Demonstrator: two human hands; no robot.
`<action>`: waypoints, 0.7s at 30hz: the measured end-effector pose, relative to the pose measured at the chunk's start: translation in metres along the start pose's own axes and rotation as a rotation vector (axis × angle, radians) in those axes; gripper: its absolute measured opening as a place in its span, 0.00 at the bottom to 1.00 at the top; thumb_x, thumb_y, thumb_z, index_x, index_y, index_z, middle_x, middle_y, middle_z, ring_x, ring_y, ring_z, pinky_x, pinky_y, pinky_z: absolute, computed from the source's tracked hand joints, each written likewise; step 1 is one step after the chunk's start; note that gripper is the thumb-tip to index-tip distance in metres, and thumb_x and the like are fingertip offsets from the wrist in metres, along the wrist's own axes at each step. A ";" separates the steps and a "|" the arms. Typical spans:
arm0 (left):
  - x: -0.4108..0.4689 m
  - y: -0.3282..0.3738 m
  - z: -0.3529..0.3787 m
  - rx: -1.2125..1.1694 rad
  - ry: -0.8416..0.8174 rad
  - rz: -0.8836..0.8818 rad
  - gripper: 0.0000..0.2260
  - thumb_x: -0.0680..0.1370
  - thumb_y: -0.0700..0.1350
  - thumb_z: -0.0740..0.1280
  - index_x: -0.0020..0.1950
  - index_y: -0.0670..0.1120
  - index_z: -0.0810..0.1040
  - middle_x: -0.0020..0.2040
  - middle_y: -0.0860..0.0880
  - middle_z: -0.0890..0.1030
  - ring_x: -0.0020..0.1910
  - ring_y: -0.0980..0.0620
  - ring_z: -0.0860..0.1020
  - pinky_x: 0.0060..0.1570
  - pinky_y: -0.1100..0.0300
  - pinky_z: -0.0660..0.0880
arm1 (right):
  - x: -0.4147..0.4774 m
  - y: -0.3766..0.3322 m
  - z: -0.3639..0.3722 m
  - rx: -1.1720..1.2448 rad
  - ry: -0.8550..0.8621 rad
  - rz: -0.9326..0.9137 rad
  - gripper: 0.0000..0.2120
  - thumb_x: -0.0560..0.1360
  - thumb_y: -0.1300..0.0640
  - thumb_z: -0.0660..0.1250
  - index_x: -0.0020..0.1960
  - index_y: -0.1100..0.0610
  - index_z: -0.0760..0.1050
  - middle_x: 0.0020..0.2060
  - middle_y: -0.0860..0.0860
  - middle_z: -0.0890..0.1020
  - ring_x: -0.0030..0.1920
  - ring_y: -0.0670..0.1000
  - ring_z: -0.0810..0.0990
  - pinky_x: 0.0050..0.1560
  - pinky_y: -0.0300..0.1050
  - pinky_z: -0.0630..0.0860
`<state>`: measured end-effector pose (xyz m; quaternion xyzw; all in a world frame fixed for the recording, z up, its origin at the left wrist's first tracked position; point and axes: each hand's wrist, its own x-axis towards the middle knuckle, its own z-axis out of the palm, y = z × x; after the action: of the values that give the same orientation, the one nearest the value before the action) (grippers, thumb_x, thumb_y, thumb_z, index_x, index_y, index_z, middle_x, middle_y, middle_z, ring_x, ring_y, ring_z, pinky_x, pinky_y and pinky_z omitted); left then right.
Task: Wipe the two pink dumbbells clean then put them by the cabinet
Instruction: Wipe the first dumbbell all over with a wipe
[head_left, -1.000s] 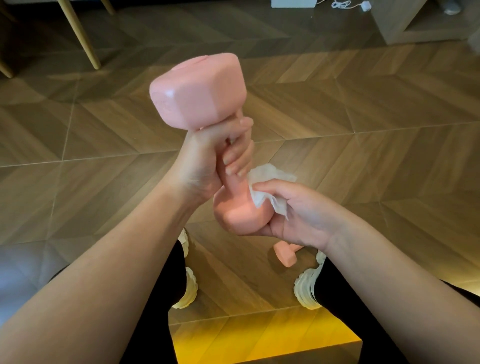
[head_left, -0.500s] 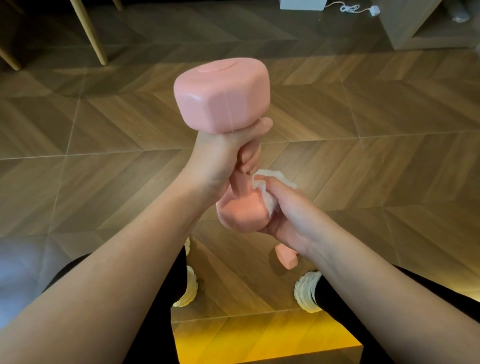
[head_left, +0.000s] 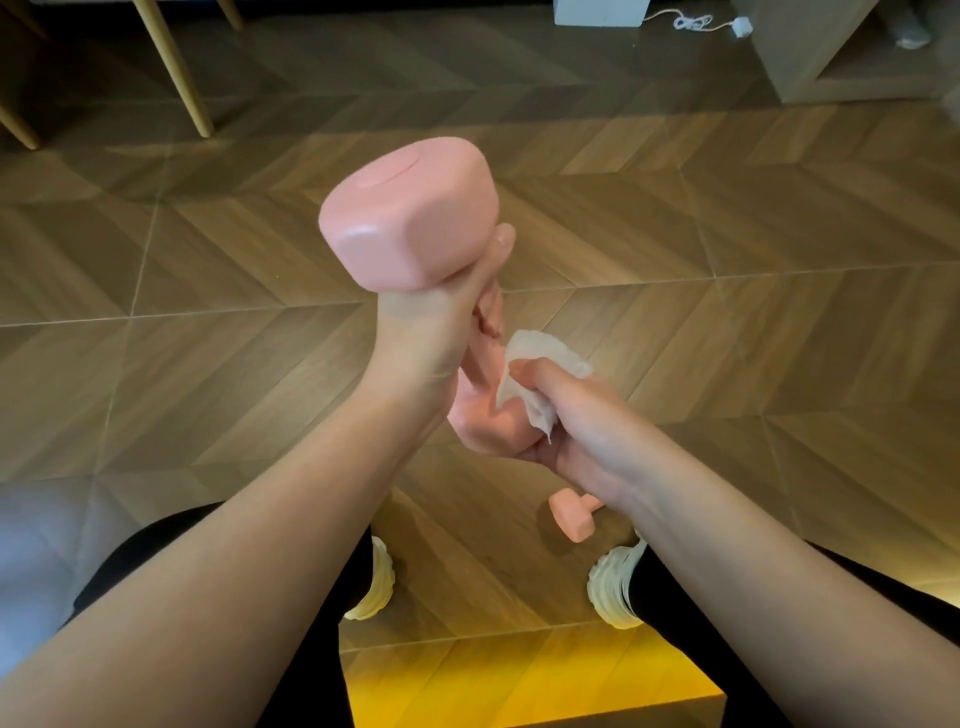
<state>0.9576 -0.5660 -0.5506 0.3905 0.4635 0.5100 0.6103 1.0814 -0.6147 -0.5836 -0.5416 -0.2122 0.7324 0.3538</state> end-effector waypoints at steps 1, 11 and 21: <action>0.000 0.000 0.001 0.025 -0.021 0.007 0.20 0.72 0.47 0.72 0.23 0.50 0.68 0.21 0.51 0.67 0.24 0.51 0.67 0.34 0.55 0.68 | 0.002 0.002 0.002 -0.014 0.016 -0.014 0.06 0.78 0.58 0.65 0.50 0.56 0.80 0.39 0.53 0.87 0.38 0.49 0.86 0.40 0.48 0.83; -0.005 0.010 0.004 -0.075 -0.427 0.004 0.17 0.71 0.44 0.69 0.25 0.46 0.66 0.20 0.52 0.65 0.20 0.53 0.64 0.27 0.61 0.66 | 0.000 -0.010 -0.012 0.028 -0.188 0.163 0.11 0.79 0.53 0.62 0.53 0.54 0.82 0.48 0.56 0.81 0.49 0.57 0.80 0.52 0.55 0.79; -0.002 0.001 0.003 0.014 0.044 -0.045 0.15 0.71 0.47 0.72 0.28 0.48 0.70 0.23 0.50 0.69 0.25 0.50 0.67 0.34 0.54 0.67 | 0.003 0.005 -0.006 0.119 -0.042 0.042 0.07 0.79 0.61 0.63 0.52 0.58 0.80 0.40 0.53 0.86 0.38 0.48 0.85 0.36 0.44 0.81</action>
<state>0.9598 -0.5676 -0.5486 0.3732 0.4891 0.5014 0.6084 1.0853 -0.6166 -0.5911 -0.5085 -0.1644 0.7622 0.3653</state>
